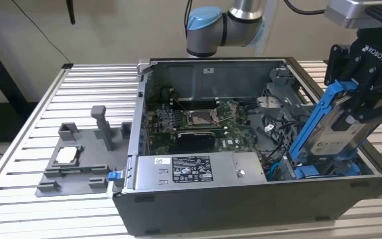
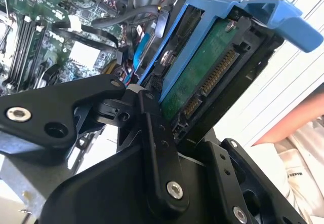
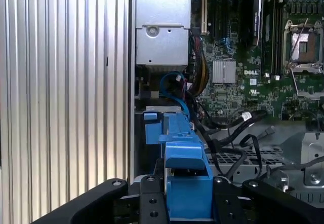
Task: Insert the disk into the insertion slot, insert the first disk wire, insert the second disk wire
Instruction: 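Insert the disk into the insertion slot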
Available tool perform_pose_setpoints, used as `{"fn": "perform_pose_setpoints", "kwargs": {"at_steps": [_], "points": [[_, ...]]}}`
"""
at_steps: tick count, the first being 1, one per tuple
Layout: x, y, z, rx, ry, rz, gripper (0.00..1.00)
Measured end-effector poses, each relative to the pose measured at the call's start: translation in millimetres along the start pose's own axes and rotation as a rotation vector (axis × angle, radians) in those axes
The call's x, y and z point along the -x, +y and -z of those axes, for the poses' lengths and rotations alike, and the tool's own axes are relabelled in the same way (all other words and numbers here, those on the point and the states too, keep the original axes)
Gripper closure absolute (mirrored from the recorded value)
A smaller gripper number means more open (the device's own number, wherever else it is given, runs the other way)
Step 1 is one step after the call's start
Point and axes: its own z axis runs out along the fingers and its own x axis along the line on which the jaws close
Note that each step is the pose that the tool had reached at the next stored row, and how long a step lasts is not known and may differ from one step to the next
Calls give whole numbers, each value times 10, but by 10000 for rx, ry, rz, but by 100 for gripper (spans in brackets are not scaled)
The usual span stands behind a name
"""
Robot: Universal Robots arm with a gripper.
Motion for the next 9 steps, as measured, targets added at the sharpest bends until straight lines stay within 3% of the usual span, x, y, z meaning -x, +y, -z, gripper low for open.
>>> {"fn": "perform_pose_setpoints", "kwargs": {"at_steps": [9], "points": [[-2, -15, -159, -4, 1, 21, 68]]}}
